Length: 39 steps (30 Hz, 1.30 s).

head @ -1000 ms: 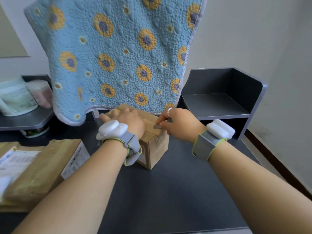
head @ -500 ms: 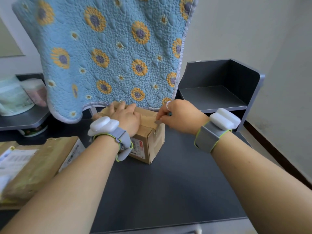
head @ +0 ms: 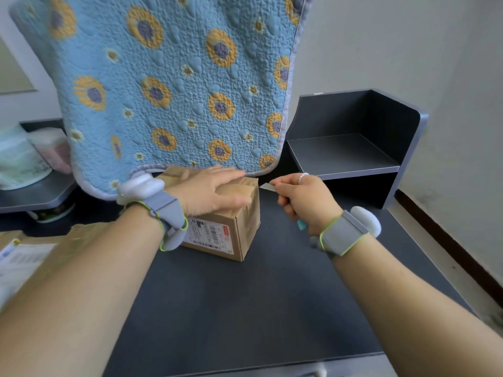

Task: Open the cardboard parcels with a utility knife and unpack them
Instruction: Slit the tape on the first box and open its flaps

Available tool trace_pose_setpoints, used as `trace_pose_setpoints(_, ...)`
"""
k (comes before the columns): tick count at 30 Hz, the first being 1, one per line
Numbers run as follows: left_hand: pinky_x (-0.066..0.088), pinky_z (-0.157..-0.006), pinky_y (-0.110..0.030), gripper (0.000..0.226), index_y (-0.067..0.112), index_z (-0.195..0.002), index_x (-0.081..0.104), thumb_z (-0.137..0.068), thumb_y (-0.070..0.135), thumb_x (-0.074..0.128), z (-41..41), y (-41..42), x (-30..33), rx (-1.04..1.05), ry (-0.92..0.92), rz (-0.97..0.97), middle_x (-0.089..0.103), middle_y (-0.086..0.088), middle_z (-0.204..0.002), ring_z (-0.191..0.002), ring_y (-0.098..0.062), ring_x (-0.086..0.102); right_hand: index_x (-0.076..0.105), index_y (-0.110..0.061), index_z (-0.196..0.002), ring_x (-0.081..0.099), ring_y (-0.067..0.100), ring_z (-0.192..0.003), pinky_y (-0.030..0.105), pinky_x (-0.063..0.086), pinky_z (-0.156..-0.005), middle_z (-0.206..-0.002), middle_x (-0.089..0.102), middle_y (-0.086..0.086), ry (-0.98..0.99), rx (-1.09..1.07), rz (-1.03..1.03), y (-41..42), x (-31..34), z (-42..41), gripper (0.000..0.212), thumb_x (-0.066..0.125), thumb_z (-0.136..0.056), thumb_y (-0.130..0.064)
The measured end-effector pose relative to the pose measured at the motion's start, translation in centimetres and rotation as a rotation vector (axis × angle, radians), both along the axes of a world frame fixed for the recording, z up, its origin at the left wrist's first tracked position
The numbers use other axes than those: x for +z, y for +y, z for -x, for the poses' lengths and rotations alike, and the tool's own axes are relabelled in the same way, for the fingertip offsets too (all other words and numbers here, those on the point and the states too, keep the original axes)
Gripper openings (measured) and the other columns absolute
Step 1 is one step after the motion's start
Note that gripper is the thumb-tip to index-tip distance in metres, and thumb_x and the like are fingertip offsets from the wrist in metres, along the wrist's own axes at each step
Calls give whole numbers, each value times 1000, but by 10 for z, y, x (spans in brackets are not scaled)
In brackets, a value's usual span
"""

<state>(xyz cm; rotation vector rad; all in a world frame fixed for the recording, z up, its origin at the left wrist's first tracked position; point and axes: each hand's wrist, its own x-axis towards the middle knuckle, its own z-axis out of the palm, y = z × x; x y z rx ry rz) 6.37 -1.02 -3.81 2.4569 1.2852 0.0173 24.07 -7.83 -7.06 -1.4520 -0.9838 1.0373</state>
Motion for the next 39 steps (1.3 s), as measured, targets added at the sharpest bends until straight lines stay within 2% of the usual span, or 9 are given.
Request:
trace_pose_setpoints(3, 4, -118, -40, 119, 40, -145, 9, -49, 70, 72, 4, 3, 7, -95, 90, 44, 7, 16, -155, -144, -8, -1, 60, -16, -77, 32, 4, -27, 11, 26, -31, -53, 47, 2, 93, 1, 10, 3, -5, 5, 22, 47, -91, -5)
trace_pose_setpoints(6, 10, -114, -41, 125, 35, -146, 1, -50, 64, 77, -2, 7, 5, -124, 241, -86, 9, 13, -153, -140, -17, 8, 60, -16, -77, 33, 4, -28, 11, 26, -31, -51, 47, 0, 177, -20, 7, 4, -8, 7, 22, 47, -92, -7)
trace_pose_setpoints(8, 16, -112, -40, 128, 34, -147, 7, -44, 68, 77, -7, 8, 2, -121, 244, -133, 18, 12, -147, -132, -19, 16, 61, -16, -76, 34, 3, -29, 11, 26, -31, -48, 48, -2, 195, -39, 0, 5, -8, 6, 22, 48, -92, -7)
trace_pose_setpoints(11, 22, -107, -37, 122, 36, -142, 21, -35, 73, 66, -10, 6, -1, -96, 174, -173, 28, 12, -138, -121, -17, 24, 61, -16, -77, 34, 4, -29, 12, 27, -31, -48, 48, -2, 197, -51, -5, 6, -9, 6, 23, 47, -92, -7)
trace_pose_setpoints(15, 23, -103, -37, 115, 39, -136, 29, -32, 73, 64, -8, 3, -4, -81, 113, -227, 33, 13, -133, -117, -16, 27, 61, -17, -77, 35, 3, -28, 12, 28, -31, -50, 48, -1, 243, -57, -18, 7, -9, 8, 23, 47, -93, -7)
trace_pose_setpoints(28, 20, -106, -35, 117, 38, -138, 26, -33, 74, 63, -7, -4, -5, -51, 111, -222, 30, 12, -136, -121, -18, 25, 61, -14, -79, 36, 3, -29, 13, 28, -30, -38, 48, -6, 370, -24, -14, 0, -13, 17, 23, 45, -93, -4)
trace_pose_setpoints(31, 18, -105, -34, 117, 38, -138, 25, -32, 75, 62, -7, -5, -4, -55, 107, -213, 30, 11, -136, -123, -18, 26, 61, -12, -79, 34, 4, -27, 12, 27, -30, -40, 47, -4, 385, -13, 3, 0, -11, 14, 23, 45, -92, -3)
trace_pose_setpoints(35, 16, -111, -38, 120, 36, -140, 22, -33, 76, 59, -9, -6, -4, -53, 129, -204, 27, 12, -140, -129, -16, 25, 60, -11, -80, 33, 4, -26, 11, 26, -30, -48, 45, 2, 369, -14, 17, 3, -6, 14, 22, 44, -92, -2)
trace_pose_setpoints(39, 15, -111, -41, 118, 36, -139, 23, -34, 76, 59, -9, -5, -5, -37, 121, -197, 28, 12, -140, -129, -16, 26, 59, -12, -81, 34, 3, -28, 12, 27, -29, -47, 46, 0, 394, -51, 11, 1, -9, 21, 21, 44, -93, -4)
